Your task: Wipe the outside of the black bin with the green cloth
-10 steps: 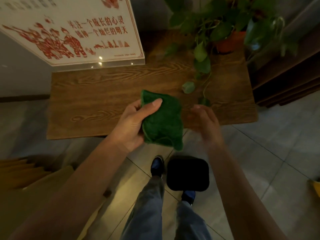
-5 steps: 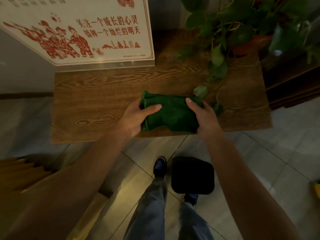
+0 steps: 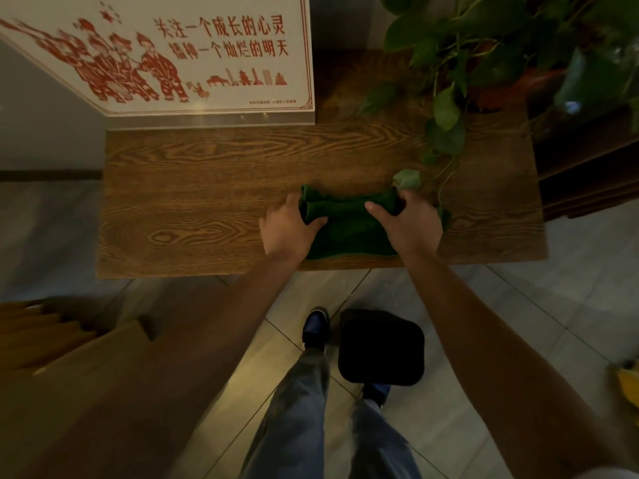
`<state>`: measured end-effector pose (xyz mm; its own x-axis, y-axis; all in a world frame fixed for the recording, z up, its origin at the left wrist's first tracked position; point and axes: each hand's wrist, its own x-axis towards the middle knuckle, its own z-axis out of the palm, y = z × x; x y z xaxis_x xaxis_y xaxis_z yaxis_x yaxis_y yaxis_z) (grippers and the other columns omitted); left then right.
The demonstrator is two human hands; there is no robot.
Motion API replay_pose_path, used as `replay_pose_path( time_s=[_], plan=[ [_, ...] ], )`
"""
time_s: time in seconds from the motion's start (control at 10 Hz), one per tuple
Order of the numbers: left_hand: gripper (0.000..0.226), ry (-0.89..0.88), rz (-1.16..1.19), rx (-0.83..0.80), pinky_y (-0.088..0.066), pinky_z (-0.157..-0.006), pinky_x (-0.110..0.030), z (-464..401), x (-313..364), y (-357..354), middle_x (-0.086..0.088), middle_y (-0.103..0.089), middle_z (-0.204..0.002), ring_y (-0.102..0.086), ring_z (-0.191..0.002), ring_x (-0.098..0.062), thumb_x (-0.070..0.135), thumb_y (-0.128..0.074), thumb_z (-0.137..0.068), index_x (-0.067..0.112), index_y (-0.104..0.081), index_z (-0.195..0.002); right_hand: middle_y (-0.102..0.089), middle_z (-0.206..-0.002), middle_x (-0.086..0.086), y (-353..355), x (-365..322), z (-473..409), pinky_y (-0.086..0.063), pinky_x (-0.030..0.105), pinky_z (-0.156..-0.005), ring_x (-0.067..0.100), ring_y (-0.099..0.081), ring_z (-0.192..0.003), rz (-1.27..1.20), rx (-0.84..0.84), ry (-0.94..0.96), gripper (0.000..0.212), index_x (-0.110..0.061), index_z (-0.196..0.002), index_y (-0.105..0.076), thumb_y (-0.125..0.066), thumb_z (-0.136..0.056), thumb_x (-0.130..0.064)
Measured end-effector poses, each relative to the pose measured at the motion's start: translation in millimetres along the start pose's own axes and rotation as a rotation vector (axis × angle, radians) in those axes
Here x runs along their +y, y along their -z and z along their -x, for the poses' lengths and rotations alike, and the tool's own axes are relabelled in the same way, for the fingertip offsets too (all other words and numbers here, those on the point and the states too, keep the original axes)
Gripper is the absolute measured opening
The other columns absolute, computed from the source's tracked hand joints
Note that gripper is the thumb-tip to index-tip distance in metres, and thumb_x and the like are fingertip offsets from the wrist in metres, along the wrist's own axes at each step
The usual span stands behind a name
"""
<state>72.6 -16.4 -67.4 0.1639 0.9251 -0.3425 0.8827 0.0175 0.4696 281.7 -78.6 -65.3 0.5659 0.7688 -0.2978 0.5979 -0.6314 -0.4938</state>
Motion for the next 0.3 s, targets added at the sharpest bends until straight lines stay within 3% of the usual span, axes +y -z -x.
replay_pose_path(
  time_s=[0.1,0.3],
  plan=[
    [0.07,-0.034,-0.112,0.047,-0.038,-0.099,-0.053,1,3,2,-0.01,-0.059,-0.133,-0.05,-0.125,-0.035,0.058,-0.068,-0.085,0.022,-0.044,-0.139,-0.069,-0.121,0.009,1,5,1,-0.054,0.043,-0.085,0.031,-0.065,-0.114,0.044,0.007,-0.024,0.078,-0.016,-0.127,-0.064,-0.065,-0.08,-0.079],
    [0.08,-0.092,-0.128,0.121,-0.038,-0.105,-0.057,16,15,24,-0.013,-0.045,-0.146,-0.043,-0.132,-0.037,0.06,-0.065,-0.086,0.02,-0.034,-0.148,-0.053,-0.138,0.016,31,-13,16,-0.048,0.05,-0.098,0.038,-0.052,-0.128,0.022,0.028,0.046,0.078,-0.009,-0.137,-0.049,-0.066,-0.088,-0.066]
  ],
)
